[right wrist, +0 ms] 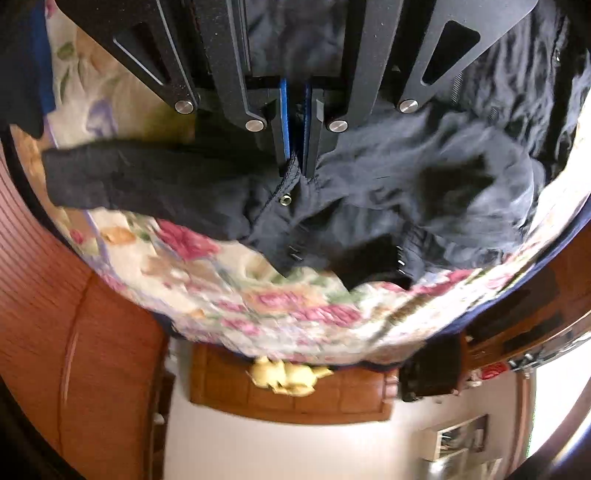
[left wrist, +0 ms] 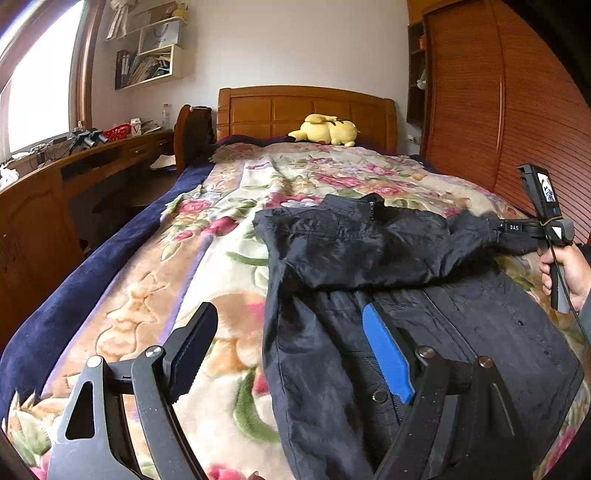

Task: Fold large clothes

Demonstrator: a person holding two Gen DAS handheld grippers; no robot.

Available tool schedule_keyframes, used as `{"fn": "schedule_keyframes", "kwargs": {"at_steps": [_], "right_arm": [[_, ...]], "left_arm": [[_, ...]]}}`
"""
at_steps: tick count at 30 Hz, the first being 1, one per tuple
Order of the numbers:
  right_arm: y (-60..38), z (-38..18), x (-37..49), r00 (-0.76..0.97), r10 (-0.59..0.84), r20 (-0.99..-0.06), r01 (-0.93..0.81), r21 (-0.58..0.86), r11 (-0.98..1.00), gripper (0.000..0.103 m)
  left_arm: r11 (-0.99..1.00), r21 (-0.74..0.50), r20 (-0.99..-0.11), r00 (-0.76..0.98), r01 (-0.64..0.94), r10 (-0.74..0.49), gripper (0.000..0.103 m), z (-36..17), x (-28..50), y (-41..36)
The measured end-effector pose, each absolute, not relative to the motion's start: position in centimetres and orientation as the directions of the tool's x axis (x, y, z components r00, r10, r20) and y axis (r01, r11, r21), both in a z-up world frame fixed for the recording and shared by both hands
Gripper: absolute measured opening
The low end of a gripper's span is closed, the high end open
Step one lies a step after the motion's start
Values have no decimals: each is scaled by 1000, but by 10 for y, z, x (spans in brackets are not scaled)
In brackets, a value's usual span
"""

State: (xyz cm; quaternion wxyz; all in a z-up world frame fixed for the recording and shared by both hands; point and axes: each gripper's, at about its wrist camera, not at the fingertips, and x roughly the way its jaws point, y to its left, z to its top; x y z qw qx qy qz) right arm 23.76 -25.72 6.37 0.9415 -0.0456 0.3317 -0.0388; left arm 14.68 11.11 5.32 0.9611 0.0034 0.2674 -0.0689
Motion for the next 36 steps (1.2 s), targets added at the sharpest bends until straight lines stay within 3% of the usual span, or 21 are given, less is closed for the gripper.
{"fn": "schedule_keyframes", "kwargs": {"at_steps": [6,9,10,11,13,14,28,36], "right_arm": [[-271,56,237,754,-137,-643,92,-104,990,5],[-273,53,236,762,-152,-629,108,-108,988,16],[-273,54,232,769,-140,-624,100,-99,990,24],[-276,57,232,773,-121,-622,90,-81,993,41],[-286,55,222,783,-64,-619,57,-31,998,65],[-290,54,215,785,-52,-617,49,-22,999,68],[-371,45,207,737,-139,-661,148,-43,988,69],[-429,41,221,724,-194,-662,226,-38,973,69]], "left_arm": [[987,1,-517,845,159,-136,82,53,144,94],[985,11,-515,846,170,-140,82,53,143,89],[985,13,-514,846,170,-139,82,53,143,88],[985,12,-513,847,172,-142,82,53,143,87],[984,3,-510,847,177,-151,82,53,143,84],[984,0,-510,846,178,-154,82,54,144,82],[973,-83,-504,833,217,-228,82,50,163,45],[970,-53,-481,845,239,-234,82,47,161,9]]}}
